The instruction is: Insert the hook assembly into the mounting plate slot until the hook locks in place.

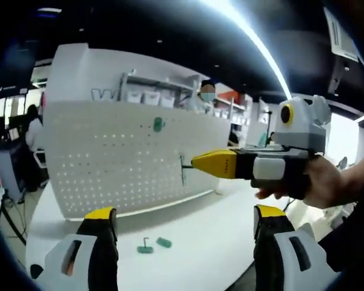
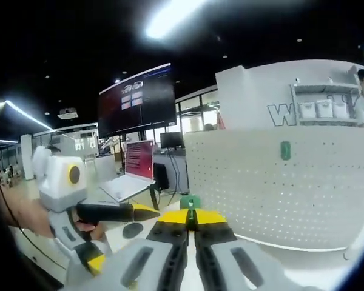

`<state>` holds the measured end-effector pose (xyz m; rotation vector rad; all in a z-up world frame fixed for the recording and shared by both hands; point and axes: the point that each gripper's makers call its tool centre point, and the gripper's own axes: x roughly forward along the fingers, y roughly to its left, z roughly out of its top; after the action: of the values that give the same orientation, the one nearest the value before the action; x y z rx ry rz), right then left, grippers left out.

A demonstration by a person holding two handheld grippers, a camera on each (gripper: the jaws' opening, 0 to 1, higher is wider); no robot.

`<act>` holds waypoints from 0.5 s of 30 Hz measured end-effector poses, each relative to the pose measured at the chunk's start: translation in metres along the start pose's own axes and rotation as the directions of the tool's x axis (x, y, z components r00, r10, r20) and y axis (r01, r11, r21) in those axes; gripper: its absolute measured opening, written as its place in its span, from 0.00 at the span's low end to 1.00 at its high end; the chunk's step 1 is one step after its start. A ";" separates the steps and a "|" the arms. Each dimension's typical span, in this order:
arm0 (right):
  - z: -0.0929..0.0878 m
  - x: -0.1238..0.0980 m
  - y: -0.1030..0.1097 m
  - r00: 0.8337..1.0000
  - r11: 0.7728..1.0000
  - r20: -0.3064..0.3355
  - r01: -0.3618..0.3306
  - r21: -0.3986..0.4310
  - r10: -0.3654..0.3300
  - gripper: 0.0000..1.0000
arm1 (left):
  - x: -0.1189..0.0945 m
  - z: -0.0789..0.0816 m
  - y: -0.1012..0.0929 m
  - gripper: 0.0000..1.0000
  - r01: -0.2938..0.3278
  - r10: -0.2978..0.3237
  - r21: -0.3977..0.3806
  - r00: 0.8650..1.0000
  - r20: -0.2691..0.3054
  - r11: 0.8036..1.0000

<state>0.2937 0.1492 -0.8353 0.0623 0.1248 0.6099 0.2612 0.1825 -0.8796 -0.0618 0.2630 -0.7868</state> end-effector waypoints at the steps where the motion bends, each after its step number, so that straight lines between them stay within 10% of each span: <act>1: 0.002 0.000 -0.003 1.000 1.000 0.008 0.008 0.006 -0.008 0.00 | 0.000 0.000 0.000 0.96 0.001 -0.001 -0.001 1.000 0.000 1.000; 15: 0.022 0.003 -0.045 0.982 0.988 0.106 0.154 0.001 -0.153 0.00 | -0.001 -0.009 0.013 1.00 -0.035 0.034 -0.023 0.999 -0.020 0.999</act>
<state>0.3246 0.1142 -0.8184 0.0774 0.0241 0.4514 0.2673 0.1926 -0.8898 -0.0709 0.2912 -0.7506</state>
